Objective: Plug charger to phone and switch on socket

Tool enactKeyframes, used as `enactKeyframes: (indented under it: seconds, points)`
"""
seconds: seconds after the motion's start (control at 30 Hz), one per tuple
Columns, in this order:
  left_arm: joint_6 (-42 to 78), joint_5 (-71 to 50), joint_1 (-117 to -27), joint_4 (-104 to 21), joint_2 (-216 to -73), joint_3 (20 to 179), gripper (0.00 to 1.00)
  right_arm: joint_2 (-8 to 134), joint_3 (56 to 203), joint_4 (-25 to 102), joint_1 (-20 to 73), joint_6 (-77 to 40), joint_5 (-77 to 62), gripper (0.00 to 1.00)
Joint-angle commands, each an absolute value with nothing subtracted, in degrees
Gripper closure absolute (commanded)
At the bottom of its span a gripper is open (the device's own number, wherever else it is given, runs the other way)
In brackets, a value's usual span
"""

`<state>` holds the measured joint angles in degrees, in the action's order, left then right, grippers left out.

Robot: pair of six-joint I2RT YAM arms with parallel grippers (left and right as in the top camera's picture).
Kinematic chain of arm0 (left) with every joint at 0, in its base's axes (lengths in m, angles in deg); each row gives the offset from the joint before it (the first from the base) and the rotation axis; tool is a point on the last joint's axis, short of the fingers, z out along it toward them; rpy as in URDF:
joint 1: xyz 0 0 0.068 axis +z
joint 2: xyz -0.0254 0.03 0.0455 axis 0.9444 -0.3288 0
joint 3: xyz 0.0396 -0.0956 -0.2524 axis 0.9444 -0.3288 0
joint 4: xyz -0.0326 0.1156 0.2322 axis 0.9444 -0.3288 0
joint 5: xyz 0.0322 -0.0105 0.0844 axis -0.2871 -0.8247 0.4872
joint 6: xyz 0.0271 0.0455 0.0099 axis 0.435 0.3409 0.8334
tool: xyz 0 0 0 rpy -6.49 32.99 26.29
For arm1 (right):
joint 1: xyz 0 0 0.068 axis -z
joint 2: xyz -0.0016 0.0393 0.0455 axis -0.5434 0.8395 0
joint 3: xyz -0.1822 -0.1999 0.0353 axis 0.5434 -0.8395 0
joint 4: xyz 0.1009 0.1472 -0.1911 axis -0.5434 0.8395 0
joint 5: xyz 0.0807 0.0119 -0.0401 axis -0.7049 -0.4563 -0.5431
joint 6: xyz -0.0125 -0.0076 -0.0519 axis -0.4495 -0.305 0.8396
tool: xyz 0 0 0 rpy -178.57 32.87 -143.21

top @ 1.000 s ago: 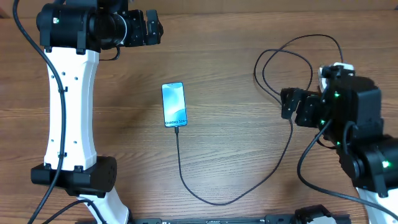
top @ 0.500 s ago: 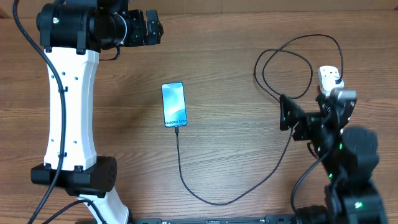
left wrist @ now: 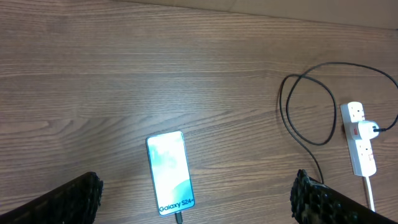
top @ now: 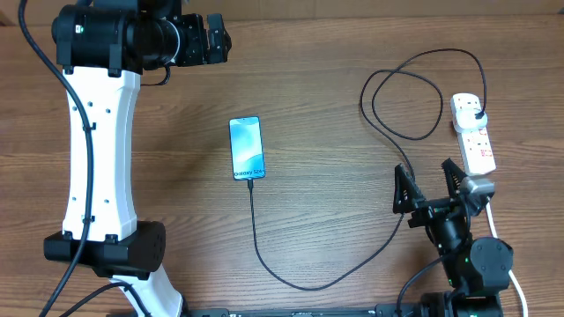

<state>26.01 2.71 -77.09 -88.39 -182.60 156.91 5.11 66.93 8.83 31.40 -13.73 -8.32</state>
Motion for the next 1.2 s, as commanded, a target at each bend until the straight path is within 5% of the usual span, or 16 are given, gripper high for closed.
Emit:
enactKeyframes:
  seconds: [0.0,0.47,1.17]
  points:
    - [26.47,2.97,-77.16,-88.37,-181.98,157.48,0.00,2.12,64.42,6.41,31.70,-13.65,-7.53,0.00]
    - [26.47,2.97,-77.16,-88.37,-181.98,157.48,0.01,-5.64,55.87,0.53,31.70,-13.65,-7.34,0.00]
    - [26.47,2.97,-77.16,-88.37,-181.98,157.48,0.01,-7.52,55.76,10.04,31.66,-13.65,-7.34,0.00]
